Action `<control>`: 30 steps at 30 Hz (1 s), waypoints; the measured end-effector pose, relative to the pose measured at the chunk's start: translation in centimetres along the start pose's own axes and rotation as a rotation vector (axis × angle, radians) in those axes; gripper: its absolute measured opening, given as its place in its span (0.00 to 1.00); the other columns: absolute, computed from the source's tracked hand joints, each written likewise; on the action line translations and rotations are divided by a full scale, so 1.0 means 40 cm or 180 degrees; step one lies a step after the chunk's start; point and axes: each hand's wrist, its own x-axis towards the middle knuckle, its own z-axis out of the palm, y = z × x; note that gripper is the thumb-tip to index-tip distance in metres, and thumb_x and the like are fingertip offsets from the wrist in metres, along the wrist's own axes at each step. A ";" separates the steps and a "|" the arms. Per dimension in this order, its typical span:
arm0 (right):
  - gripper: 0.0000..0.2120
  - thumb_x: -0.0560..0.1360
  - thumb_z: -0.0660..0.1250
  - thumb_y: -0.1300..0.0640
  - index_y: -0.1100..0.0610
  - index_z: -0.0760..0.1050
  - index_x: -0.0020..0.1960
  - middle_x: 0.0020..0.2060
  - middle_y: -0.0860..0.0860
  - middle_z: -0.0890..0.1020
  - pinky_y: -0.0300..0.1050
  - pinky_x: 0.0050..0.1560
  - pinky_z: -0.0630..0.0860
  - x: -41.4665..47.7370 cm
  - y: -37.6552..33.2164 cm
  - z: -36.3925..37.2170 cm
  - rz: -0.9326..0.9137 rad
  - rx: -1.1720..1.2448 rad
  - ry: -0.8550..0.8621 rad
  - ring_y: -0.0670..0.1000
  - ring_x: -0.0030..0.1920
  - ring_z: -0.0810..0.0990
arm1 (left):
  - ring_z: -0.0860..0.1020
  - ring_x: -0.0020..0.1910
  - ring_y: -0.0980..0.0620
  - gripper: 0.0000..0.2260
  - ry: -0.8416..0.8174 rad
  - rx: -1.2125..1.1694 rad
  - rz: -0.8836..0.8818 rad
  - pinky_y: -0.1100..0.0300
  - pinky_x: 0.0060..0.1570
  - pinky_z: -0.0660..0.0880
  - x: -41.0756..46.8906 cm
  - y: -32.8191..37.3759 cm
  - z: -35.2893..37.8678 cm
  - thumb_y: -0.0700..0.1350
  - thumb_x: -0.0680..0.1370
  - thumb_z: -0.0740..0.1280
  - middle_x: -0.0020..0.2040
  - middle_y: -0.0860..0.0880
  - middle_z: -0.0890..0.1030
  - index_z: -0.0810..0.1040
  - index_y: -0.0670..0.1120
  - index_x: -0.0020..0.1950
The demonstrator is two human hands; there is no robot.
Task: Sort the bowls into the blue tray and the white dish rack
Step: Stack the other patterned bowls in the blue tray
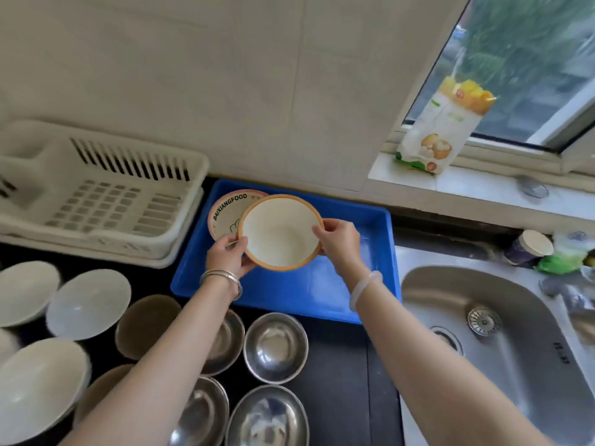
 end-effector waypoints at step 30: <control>0.10 0.76 0.62 0.60 0.62 0.80 0.50 0.47 0.59 0.84 0.54 0.51 0.79 0.198 -0.005 0.259 0.0139 -0.0586 -0.0089 0.59 0.48 0.81 | 0.75 0.59 0.41 0.16 0.0415 0.0745 -0.0025 0.44 0.61 0.73 0.340 -0.005 -0.053 0.38 0.78 0.58 0.62 0.42 0.77 0.74 0.44 0.64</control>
